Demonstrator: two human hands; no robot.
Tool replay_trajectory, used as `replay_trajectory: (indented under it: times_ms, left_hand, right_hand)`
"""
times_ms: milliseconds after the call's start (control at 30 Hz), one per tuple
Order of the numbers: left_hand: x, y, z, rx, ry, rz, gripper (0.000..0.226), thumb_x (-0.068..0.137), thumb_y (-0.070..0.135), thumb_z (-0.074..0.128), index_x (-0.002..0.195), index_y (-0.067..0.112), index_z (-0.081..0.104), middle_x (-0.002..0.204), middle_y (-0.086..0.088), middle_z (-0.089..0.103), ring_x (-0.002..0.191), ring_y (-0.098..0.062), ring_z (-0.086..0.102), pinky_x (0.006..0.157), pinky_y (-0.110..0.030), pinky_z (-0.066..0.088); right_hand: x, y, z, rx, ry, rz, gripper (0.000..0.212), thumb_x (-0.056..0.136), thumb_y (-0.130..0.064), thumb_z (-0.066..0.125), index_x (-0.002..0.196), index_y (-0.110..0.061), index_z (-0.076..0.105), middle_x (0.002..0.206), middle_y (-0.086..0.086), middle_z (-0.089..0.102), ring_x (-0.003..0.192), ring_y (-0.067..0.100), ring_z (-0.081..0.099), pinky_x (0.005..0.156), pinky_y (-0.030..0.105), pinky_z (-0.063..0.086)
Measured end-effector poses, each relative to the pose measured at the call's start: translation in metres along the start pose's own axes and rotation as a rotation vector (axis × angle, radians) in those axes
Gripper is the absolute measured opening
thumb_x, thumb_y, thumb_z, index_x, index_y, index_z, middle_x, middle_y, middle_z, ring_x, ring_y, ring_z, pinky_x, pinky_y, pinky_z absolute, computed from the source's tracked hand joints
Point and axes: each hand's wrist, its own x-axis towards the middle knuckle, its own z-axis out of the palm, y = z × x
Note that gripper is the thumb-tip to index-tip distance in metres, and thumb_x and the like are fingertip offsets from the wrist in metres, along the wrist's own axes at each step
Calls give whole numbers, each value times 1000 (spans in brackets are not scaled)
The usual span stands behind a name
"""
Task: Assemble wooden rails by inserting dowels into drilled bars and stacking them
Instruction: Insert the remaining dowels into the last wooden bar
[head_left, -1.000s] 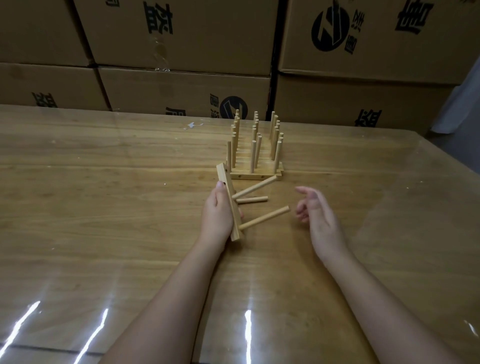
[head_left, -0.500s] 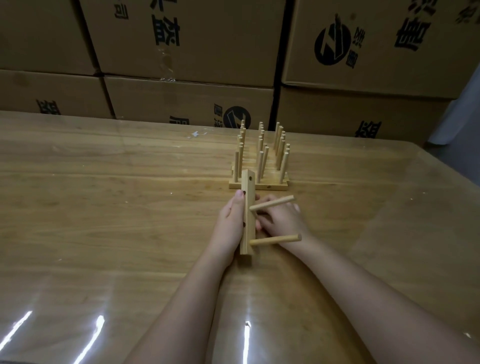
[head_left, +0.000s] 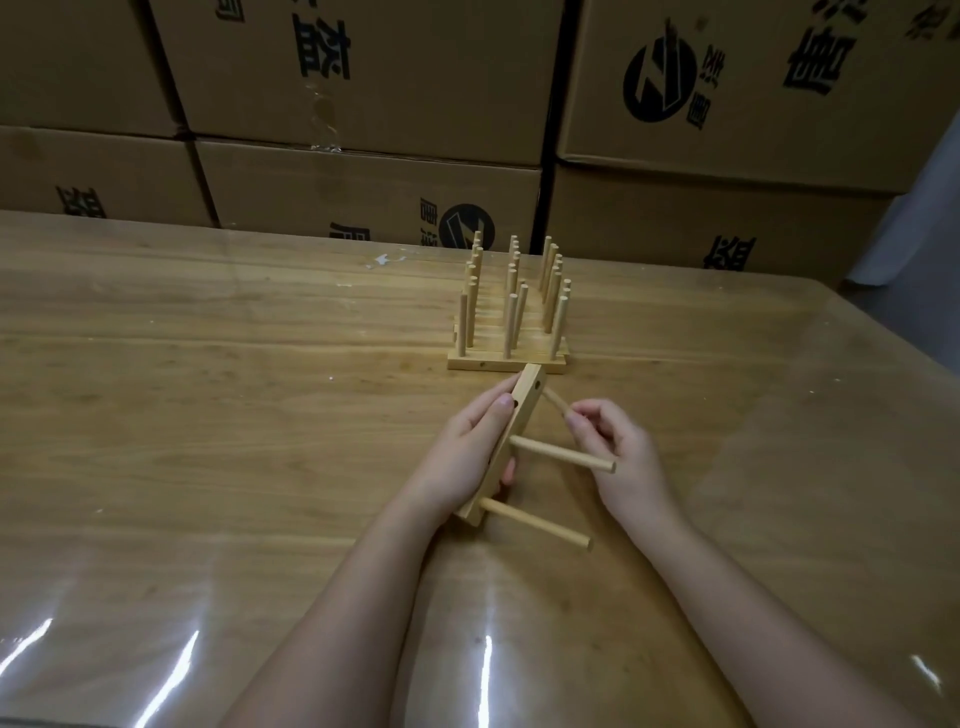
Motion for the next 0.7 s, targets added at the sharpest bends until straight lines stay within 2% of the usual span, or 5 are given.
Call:
replay_trajectory:
  times_ms: [267, 467, 533, 600, 700]
  left_hand:
    - [1, -2, 5, 152, 1, 17, 27, 102, 31, 38, 113, 52, 51, 47, 1, 52, 42, -10, 50, 44, -20, 43]
    - [0, -1, 6, 202, 0, 18, 28, 102, 31, 38, 114, 53, 50, 47, 4, 52, 43, -9, 50, 47, -20, 44]
    - [0, -1, 6, 202, -5, 16, 28, 102, 30, 38, 115, 52, 50, 46, 6, 52, 43, -9, 50, 47, -19, 44]
    - [0, -2, 5, 202, -6, 14, 29, 102, 30, 38, 114, 53, 51, 46, 5, 52, 42, -8, 50, 46, -18, 44]
    - [0, -3, 4, 224, -13, 6, 29, 102, 33, 39, 114, 56, 51, 46, 6, 53, 44, -8, 51, 47, -18, 44]
  right_hand:
    - [1, 1, -5, 24, 52, -22, 25, 88, -20, 63, 80, -43, 63, 80, -25, 66, 77, -8, 60, 68, 10, 44]
    - [0, 0, -8, -148, 48, -19, 24, 86, -34, 61, 81, -57, 57, 76, -33, 61, 73, -2, 58, 84, 42, 46]
    - [-1, -1, -9, -203, 51, -23, 24, 86, -34, 62, 80, -56, 56, 75, -32, 61, 73, 1, 58, 87, 47, 45]
    - [0, 1, -10, -241, 74, -51, 18, 86, -32, 63, 79, -48, 57, 68, -27, 61, 74, 3, 59, 86, 43, 43]
    - [1, 0, -11, -341, 95, -124, 5, 86, -36, 58, 87, -39, 62, 71, -22, 58, 80, 10, 59, 76, 27, 24]
